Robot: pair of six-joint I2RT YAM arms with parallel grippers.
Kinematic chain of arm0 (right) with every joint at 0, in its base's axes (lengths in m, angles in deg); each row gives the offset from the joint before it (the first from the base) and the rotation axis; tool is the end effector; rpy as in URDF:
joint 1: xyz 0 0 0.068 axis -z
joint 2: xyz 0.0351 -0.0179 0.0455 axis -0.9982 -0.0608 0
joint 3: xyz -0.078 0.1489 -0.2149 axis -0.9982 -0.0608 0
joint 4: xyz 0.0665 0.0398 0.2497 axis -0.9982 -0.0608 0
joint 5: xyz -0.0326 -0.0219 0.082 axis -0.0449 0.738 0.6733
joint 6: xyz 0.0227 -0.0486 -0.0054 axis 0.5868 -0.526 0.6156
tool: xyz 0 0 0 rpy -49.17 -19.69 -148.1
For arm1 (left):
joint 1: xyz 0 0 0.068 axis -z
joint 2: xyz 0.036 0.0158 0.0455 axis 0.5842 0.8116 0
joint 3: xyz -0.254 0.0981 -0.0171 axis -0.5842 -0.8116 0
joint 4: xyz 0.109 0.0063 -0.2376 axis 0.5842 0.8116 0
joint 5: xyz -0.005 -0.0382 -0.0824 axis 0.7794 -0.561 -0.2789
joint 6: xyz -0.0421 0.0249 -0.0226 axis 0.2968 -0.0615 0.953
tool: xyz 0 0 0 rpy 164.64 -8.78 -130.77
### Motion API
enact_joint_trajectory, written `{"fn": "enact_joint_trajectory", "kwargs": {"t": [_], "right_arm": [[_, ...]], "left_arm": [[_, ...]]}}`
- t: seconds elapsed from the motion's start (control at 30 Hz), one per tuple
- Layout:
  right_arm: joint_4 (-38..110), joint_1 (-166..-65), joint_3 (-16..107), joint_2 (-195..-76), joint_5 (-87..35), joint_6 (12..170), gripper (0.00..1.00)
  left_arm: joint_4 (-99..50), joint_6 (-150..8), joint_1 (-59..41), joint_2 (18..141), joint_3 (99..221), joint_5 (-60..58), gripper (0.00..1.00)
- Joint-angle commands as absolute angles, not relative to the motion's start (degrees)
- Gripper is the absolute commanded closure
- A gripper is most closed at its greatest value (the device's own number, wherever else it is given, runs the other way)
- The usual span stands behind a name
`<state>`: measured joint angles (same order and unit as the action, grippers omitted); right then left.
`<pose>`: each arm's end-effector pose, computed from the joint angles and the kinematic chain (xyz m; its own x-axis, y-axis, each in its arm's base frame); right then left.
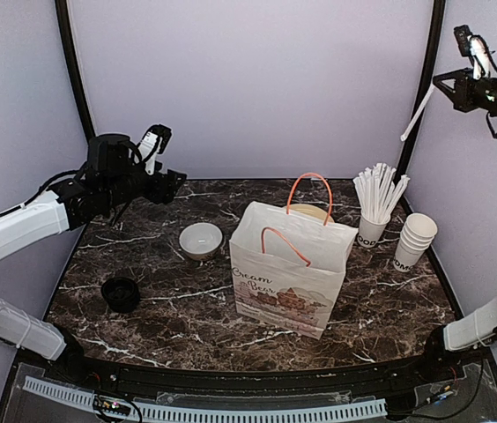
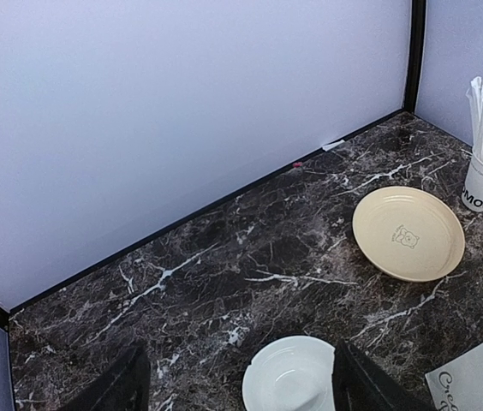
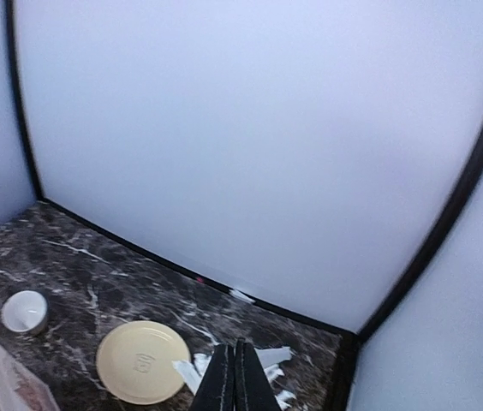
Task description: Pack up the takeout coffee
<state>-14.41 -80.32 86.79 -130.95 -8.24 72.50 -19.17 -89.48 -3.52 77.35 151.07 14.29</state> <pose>0.2112 -0.0075 0.5541 -0.1200 -0.1683 -0.9784 -0.3521 0.9287 -0.1165 0.2594 -0.1583 0.3565 -0.1436 0.2274 -0.9632 0.4458 0.8838 0.1422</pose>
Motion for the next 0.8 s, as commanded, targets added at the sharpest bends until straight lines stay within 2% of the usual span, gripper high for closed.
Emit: {"fn": "enact_joint_trajectory", "kwargs": {"t": [0.0, 0.1, 0.2, 0.47, 0.77], "right_arm": [[-15.2, -80.3, 89.1, -132.5, 19.7, 73.2, 1.0], [-10.5, -80.4, 86.8, -132.2, 32.4, 77.6, 1.0], [-5.9, -81.3, 85.7, -132.2, 38.2, 82.0, 1.0], [-3.8, -90.4, 82.2, -133.7, 43.2, 82.3, 1.0], [-4.2, -99.5, 86.1, -138.9, 48.1, 82.1, 1.0]], "left_arm": [[-19.5, -90.9, -3.9, 77.6, 151.0, 15.9, 0.25], [-19.4, -91.3, -3.9, 77.7, 151.0, 16.3, 0.25], [-19.4, -91.6, -4.0, 77.7, 150.9, 16.5, 0.25], [-19.4, -92.3, -4.0, 78.2, 150.8, 17.3, 0.25], [-19.4, -92.8, -4.1, 78.8, 150.8, 17.9, 0.25]]}}
